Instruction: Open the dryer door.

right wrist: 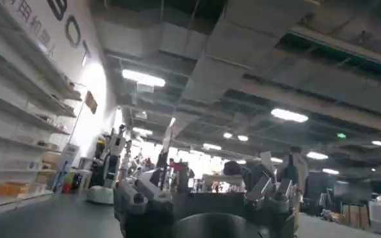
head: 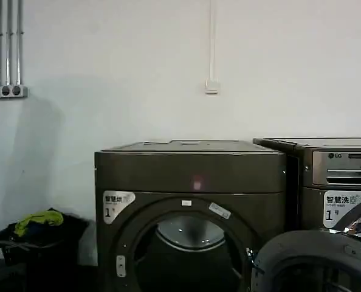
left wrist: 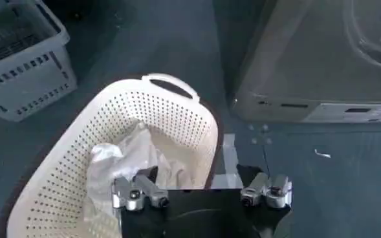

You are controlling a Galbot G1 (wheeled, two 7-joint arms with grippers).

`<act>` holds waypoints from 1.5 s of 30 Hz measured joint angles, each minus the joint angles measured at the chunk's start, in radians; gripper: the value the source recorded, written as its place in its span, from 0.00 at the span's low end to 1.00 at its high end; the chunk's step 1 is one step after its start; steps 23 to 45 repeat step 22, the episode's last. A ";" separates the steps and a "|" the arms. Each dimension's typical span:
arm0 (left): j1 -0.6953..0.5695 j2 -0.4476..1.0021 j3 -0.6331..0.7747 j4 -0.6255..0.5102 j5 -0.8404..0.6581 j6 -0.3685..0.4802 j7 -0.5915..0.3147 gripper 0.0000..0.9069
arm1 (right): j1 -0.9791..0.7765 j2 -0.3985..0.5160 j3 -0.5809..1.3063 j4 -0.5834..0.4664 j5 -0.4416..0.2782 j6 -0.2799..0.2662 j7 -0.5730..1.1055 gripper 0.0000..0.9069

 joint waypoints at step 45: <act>0.004 0.001 0.002 0.023 0.080 0.000 0.005 1.00 | 0.003 -0.001 -0.002 0.000 -0.001 -0.001 0.000 1.00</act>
